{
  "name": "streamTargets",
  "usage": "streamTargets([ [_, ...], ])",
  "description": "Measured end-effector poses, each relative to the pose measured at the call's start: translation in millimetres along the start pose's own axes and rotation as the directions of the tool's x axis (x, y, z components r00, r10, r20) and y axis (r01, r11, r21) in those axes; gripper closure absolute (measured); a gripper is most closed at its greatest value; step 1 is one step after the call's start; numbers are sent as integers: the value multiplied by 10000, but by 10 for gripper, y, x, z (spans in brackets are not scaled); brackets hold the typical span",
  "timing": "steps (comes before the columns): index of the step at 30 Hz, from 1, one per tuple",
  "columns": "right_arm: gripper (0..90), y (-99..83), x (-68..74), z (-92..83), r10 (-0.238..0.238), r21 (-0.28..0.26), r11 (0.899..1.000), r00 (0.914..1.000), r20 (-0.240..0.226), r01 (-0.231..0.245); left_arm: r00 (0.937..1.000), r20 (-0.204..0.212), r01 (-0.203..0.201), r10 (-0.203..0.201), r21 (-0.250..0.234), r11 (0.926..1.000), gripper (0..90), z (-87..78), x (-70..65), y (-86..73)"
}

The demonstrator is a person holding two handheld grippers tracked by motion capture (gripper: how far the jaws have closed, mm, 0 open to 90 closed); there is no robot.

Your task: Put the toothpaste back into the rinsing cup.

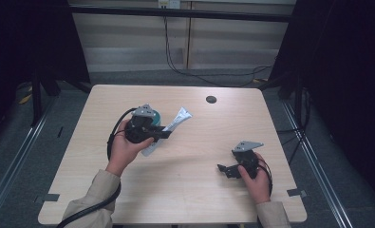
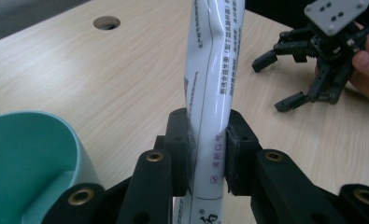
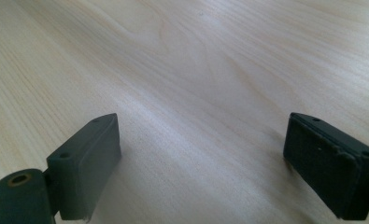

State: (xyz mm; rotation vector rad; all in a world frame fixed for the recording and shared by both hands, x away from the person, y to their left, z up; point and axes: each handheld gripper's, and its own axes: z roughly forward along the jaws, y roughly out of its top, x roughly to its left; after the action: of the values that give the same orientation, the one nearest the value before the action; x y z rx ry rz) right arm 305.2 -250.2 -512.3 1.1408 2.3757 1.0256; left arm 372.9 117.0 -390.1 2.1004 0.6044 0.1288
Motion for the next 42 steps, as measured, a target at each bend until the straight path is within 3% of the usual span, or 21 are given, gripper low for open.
streamTargets([
  [12,105,0,0,-1,-2,4,10000,10000,9,2,9994,-279,192,-208,-577,9981,750,-57,34,59],
  [25,105,0,0,0,1,1,10000,10000,1,-1,9975,-454,478,-541,-1300,9904,750,-117,77,138],
  [32,105,0,0,-1,6,6,10000,10000,-3,-6,9974,-547,383,-463,-1385,9896,750,-135,67,205],
  [42,105,0,0,0,2,3,10000,10000,-2,-2,9948,-777,513,-654,-1709,9839,751,-164,118,245],
])
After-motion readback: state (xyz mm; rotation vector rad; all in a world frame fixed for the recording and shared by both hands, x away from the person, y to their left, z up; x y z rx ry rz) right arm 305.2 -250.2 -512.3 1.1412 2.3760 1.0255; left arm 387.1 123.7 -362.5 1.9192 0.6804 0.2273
